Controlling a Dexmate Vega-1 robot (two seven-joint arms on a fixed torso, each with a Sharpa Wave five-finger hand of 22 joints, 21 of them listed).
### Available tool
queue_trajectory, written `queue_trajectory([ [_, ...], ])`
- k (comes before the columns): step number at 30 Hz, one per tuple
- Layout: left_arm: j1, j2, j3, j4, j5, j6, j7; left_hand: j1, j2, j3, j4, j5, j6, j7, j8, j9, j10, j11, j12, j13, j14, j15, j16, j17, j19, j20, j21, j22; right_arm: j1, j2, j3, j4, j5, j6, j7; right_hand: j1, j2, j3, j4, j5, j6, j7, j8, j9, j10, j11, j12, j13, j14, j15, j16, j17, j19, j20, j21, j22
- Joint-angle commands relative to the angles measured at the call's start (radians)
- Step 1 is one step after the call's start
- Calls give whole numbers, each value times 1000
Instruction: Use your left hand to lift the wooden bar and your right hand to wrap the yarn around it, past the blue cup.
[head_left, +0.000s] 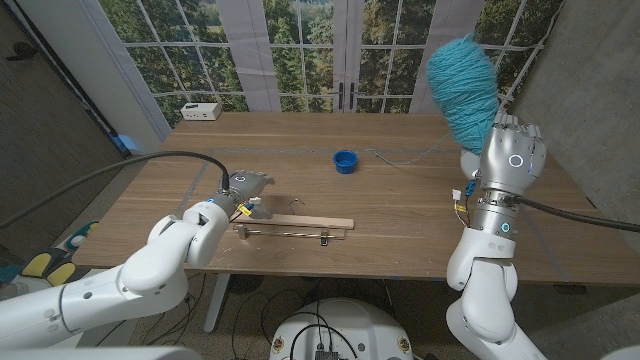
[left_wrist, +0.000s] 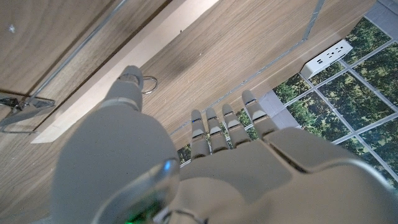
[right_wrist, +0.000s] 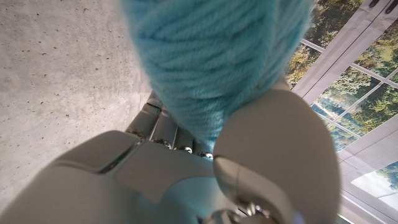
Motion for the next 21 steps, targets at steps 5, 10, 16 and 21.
queue_trajectory([
  [5,85,-98,-8,63,263,-9,-54,85,47,0,-16,-22,129,10,72,29,29,-33,37,40,32,-28,12,22,4,-27,-3,3,10,-21,-9,5,44,-13,-31,133,146,29,36,5,342,-282,0,1,239,-229,1,78,126,-233,-9,13,-9,-63,13,-3],
  [10,114,-127,-39,72,288,-17,-75,108,59,-14,-15,-48,159,-16,103,43,82,-55,74,63,89,-64,40,40,7,-39,-5,4,10,-28,-11,4,56,-15,-38,134,145,28,36,5,343,-282,-2,1,239,-230,1,80,128,-233,-13,19,-12,-63,19,-6],
  [16,144,-152,-74,90,284,-47,-63,125,56,-26,-19,-57,170,-29,118,48,100,-60,90,76,102,-75,49,51,25,-43,0,5,12,-35,-15,8,69,-19,-46,134,144,27,37,5,345,-282,-2,2,240,-229,0,80,130,-233,-17,25,-13,-63,25,-9],
  [21,183,-169,-135,107,173,-86,5,140,53,-34,-22,-61,173,-35,125,51,112,-60,102,85,109,-88,52,56,60,-55,13,6,18,-41,-21,10,76,-23,-45,134,146,26,38,5,348,-282,-4,1,240,-228,0,82,132,-234,-20,29,-14,-63,29,-11],
])
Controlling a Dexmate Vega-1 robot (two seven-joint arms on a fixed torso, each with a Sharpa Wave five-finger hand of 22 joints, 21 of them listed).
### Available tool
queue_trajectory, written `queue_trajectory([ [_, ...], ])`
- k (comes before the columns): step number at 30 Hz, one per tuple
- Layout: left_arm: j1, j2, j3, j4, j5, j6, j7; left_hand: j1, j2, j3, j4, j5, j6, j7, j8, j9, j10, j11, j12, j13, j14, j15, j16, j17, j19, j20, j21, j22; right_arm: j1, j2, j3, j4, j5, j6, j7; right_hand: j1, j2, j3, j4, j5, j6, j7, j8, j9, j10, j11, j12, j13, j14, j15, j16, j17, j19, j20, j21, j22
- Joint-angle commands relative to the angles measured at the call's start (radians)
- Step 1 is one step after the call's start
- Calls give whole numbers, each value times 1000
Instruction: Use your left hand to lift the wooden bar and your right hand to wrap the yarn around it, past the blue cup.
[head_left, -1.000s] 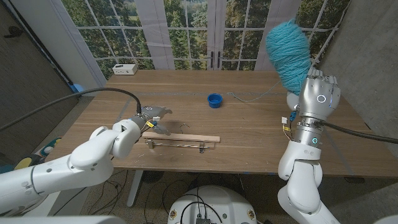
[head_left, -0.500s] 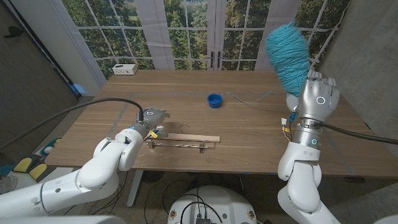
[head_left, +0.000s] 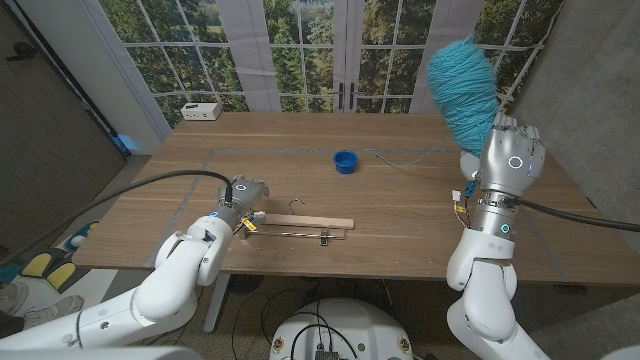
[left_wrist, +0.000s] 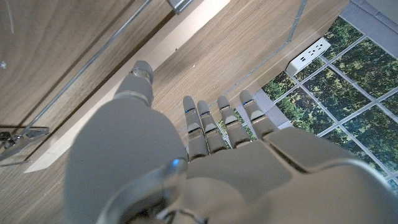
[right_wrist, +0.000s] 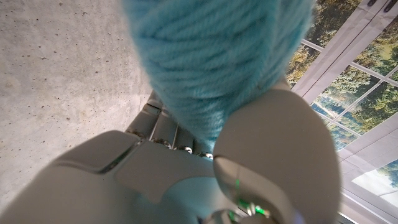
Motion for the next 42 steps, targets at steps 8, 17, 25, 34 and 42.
queue_trajectory([
  [8,69,-67,-81,57,-74,-63,63,55,-13,-24,-3,-9,31,-12,24,2,37,-10,30,24,58,-111,10,-7,104,-26,40,7,24,-22,-22,12,21,-18,0,137,144,31,34,9,340,-280,2,2,235,-223,4,79,126,-234,-10,11,-3,-61,15,-4],
  [17,74,-72,-89,83,-120,-85,120,66,-4,-39,7,-12,71,-7,43,-1,82,-12,52,34,105,-116,20,-15,117,-43,45,7,31,-23,-31,15,24,-31,-1,138,143,30,34,8,340,-279,0,3,237,-221,3,78,129,-233,-15,19,-6,-61,22,-8],
  [25,70,-78,-86,110,-170,-103,164,94,6,-45,3,-15,110,-20,59,-4,112,-20,62,40,143,-133,27,-24,156,-50,61,7,32,-27,-38,14,25,-40,-1,139,143,29,34,8,341,-278,-3,2,237,-221,2,80,132,-234,-20,25,-8,-60,29,-11],
  [34,62,-72,-73,127,-208,-106,189,117,17,-48,2,-18,119,-22,62,-8,128,-19,63,43,165,-141,31,-33,182,-48,72,8,42,-27,-48,19,22,-49,3,139,142,28,35,8,343,-280,-5,3,238,-219,0,80,134,-233,-26,32,-10,-60,38,-14],
  [42,28,-69,-34,143,-183,-93,170,165,49,-38,-1,-22,142,-28,68,-13,167,-26,64,45,227,-162,49,-42,203,-65,84,9,55,-24,-56,28,24,-55,6,139,142,28,36,8,343,-280,-8,2,239,-220,-1,80,137,-233,-30,38,-12,-61,44,-17],
])
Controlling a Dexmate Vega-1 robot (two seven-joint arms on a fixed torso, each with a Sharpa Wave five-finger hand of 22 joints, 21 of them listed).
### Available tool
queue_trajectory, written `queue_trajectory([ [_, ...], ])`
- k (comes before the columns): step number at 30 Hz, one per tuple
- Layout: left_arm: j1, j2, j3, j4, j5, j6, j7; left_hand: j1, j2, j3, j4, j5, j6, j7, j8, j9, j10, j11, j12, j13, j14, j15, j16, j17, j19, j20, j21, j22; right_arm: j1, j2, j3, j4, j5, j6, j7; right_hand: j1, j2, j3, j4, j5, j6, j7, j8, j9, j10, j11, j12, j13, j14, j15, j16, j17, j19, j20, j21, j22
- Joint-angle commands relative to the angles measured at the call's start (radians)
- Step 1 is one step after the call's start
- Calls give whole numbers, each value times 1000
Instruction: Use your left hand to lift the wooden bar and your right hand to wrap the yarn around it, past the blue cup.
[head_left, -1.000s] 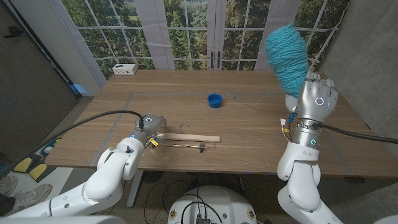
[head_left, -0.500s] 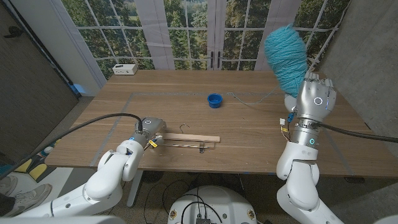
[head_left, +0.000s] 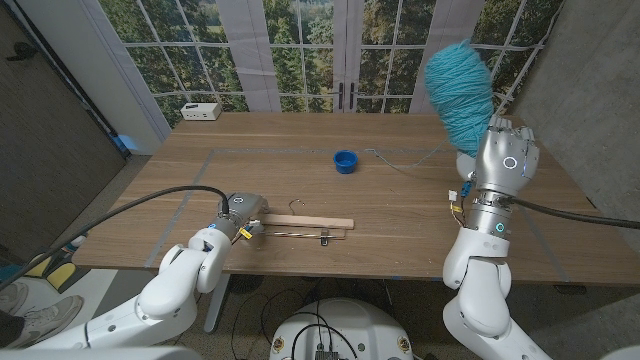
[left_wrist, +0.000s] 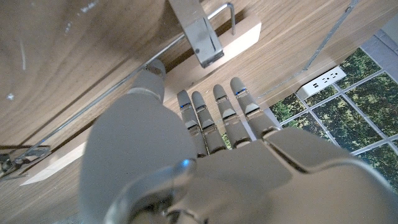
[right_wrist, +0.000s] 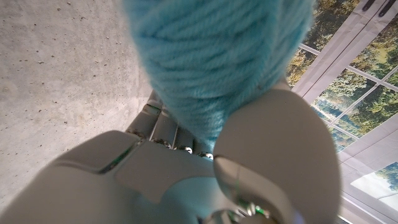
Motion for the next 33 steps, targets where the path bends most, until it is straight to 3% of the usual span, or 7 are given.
queue_trajectory([
  [1,-29,-2,39,31,6,11,15,41,18,6,-7,-7,14,-2,6,-1,27,-5,6,2,45,-157,16,-3,24,-10,12,5,15,-1,-11,10,-1,-11,8,139,143,28,36,6,328,-284,5,2,232,-223,6,80,128,-227,-2,7,-5,-61,10,1],
  [5,-46,3,37,33,-33,-1,-14,77,68,35,-3,-6,6,-7,-1,-5,49,18,0,0,87,-158,19,-10,49,-16,28,7,16,0,-11,11,5,-14,2,140,143,27,36,6,331,-284,4,2,232,-224,5,80,129,-228,-5,12,-6,-60,15,0],
  [14,-107,-1,53,70,-125,-31,-74,107,172,101,19,4,-117,4,-82,-25,62,43,-37,-27,141,-119,-9,-21,88,-28,71,15,24,-1,-17,13,-4,-27,8,140,143,27,37,6,332,-283,3,3,235,-222,5,81,132,-227,-11,17,-8,-60,23,-3],
  [18,-117,5,50,90,-172,-57,-52,156,186,204,27,12,-3,26,-72,-34,182,36,-33,-56,268,-168,-6,-20,123,-84,132,25,29,0,-21,15,-11,-33,15,141,143,27,37,6,331,-284,1,3,237,-223,3,79,135,-228,-12,21,-9,-60,28,-4],
  [24,-117,-13,71,123,-151,-44,44,207,187,288,39,4,136,41,-54,-34,281,34,-32,-78,406,-183,18,-5,145,-128,202,34,37,2,-25,21,-15,-39,23,142,143,26,37,5,336,-282,1,4,239,-222,3,82,140,-228,-15,27,-10,-59,35,-6],
  [27,-111,-20,74,147,-151,-56,113,224,167,279,23,-19,243,51,-36,-34,359,35,-13,-67,500,-190,54,18,149,-138,249,37,40,4,-27,23,-17,-41,24,140,143,25,38,5,336,-282,-1,2,239,-222,2,81,141,-227,-17,30,-11,-59,38,-7],
  [33,-83,-51,58,187,-171,-70,283,273,138,187,-13,-35,390,59,-14,-26,428,51,6,-27,605,-189,172,139,147,-107,350,57,47,4,-32,26,-25,-46,33,140,141,24,38,5,337,-282,-4,2,243,-222,-1,78,142,-227,-22,36,-15,-60,45,-9],
])
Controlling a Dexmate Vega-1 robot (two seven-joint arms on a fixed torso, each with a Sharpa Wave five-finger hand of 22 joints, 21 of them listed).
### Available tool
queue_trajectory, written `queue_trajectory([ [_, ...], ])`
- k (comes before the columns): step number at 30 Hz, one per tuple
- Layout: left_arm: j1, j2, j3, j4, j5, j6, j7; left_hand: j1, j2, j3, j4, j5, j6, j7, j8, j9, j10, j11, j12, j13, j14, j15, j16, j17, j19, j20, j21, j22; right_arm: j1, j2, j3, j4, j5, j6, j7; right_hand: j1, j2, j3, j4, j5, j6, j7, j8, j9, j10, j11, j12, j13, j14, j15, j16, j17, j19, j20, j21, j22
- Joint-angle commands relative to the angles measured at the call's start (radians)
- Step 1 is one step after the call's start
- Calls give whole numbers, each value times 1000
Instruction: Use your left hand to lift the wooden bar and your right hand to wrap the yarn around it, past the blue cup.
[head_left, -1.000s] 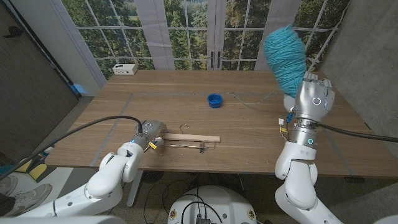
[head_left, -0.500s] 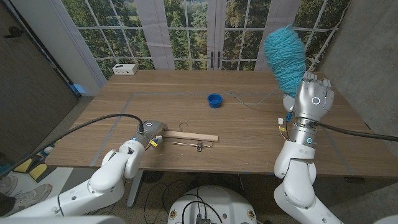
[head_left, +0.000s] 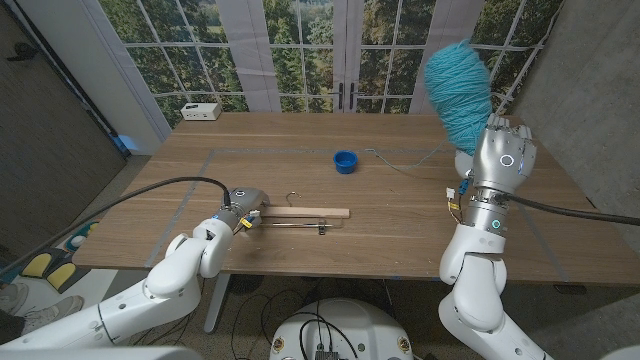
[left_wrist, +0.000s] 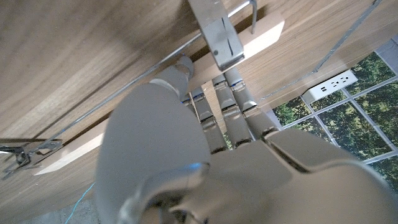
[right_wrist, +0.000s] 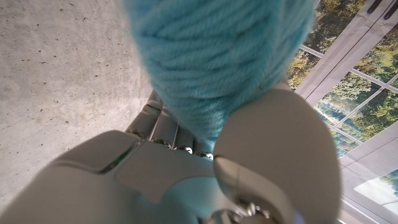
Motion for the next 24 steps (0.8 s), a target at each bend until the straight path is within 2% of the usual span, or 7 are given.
queue_trajectory([
  [1,40,-54,-11,83,-33,-23,303,82,36,-63,-13,-2,264,3,14,6,134,-29,13,57,310,-248,102,168,5,-14,73,26,13,2,-9,7,-14,-9,15,138,143,28,35,4,328,-280,-3,2,229,-222,3,78,125,-223,-7,9,-6,-58,8,0],
  [4,71,-85,-37,101,-38,-39,460,103,34,-86,-13,2,285,-1,15,9,140,-30,17,77,299,-248,134,223,10,0,111,37,16,5,-10,7,-19,-13,15,138,143,28,35,3,327,-280,-4,3,228,-224,3,80,125,-223,-9,11,-8,-58,11,0],
  [7,81,-87,-56,108,-54,-78,545,109,35,-93,-12,3,292,-4,16,10,141,-29,17,83,296,-248,143,241,7,-2,122,40,16,5,-10,4,-23,-13,14,139,142,28,34,3,326,-279,-4,5,224,-226,2,83,125,-223,-12,13,-9,-59,14,-1],
  [8,77,-94,-53,99,-40,-52,541,110,35,-94,-12,3,293,-4,16,10,140,-29,17,85,295,-248,145,244,6,-2,124,41,16,4,-10,4,-25,-13,13,139,142,28,34,4,326,-280,-4,5,225,-225,3,84,125,-223,-12,14,-9,-60,15,-1],
  [14,70,-75,-62,88,-28,-86,592,116,34,-106,-8,6,304,-9,16,10,144,-37,19,97,288,-248,158,273,5,-7,143,44,18,0,-5,-8,-41,-13,22,139,142,27,35,4,327,-281,-5,6,225,-223,2,85,126,-223,-16,17,-11,-61,19,-2],
  [20,53,-93,-71,102,-28,-125,659,120,32,-117,-4,10,313,-12,14,10,147,-45,20,109,278,-249,166,300,0,-14,160,45,36,-17,-5,-21,-86,3,78,140,139,26,34,4,327,-285,-7,7,222,-223,2,90,123,-224,-22,20,-16,-64,23,-3],
  [24,33,-94,-69,105,-18,-142,662,122,30,-122,-3,11,315,-13,13,9,148,-51,20,114,276,-249,170,311,-2,-17,167,45,60,-18,-11,-15,-124,24,121,140,140,26,34,4,327,-286,-7,8,222,-224,3,92,123,-225,-24,22,-17,-65,25,-3],
])
